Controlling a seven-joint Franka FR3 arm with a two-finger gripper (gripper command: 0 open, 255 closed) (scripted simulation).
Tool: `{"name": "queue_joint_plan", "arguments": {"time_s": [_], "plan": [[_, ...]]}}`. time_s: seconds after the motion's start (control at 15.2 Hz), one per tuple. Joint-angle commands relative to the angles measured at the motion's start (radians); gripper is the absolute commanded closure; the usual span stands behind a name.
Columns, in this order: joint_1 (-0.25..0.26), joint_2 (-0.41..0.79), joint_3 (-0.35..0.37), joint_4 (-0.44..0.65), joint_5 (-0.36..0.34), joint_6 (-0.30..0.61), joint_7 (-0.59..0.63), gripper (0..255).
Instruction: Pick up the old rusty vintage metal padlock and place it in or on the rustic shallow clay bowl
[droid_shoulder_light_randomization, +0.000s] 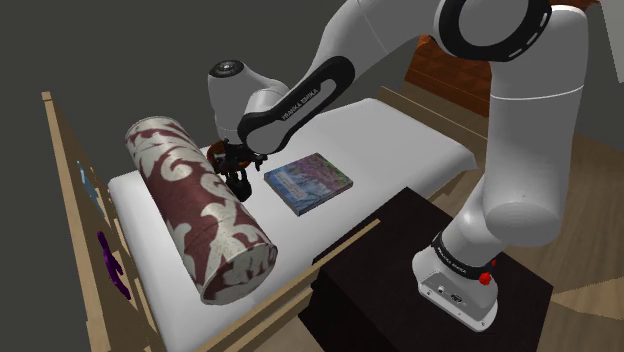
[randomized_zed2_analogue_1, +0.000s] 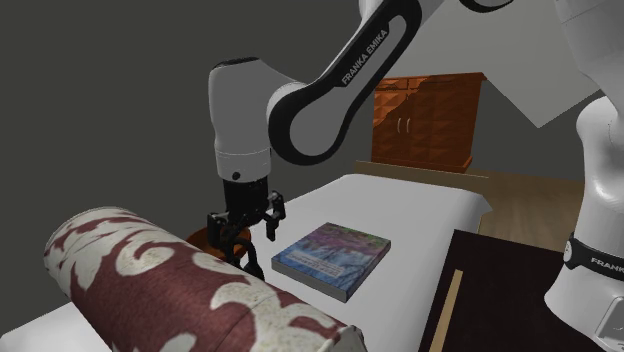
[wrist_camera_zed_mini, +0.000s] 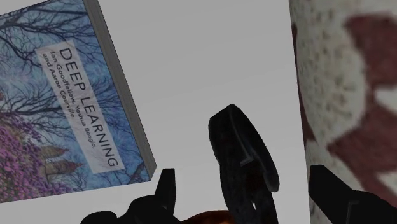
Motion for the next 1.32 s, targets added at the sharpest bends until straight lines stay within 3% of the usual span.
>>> {"name": "queue_joint_plan", "arguments": {"time_s": [0.0, 0.07, 0.13, 0.73, 1.25], "plan": [[0.000, 0.000, 0.000, 0.000, 0.000, 0.000, 0.000, 0], [0.000, 0.000, 0.000, 0.000, 0.000, 0.000, 0.000, 0], [0.000, 0.000, 0.000, 0.000, 0.000, 0.000, 0.000, 255], [0.000, 0.000, 0.000, 0.000, 0.000, 0.000, 0.000, 255], [-0.016, -0.073, 0.025, 0.008, 0.045, -0.074, -0.040, 255]]}}
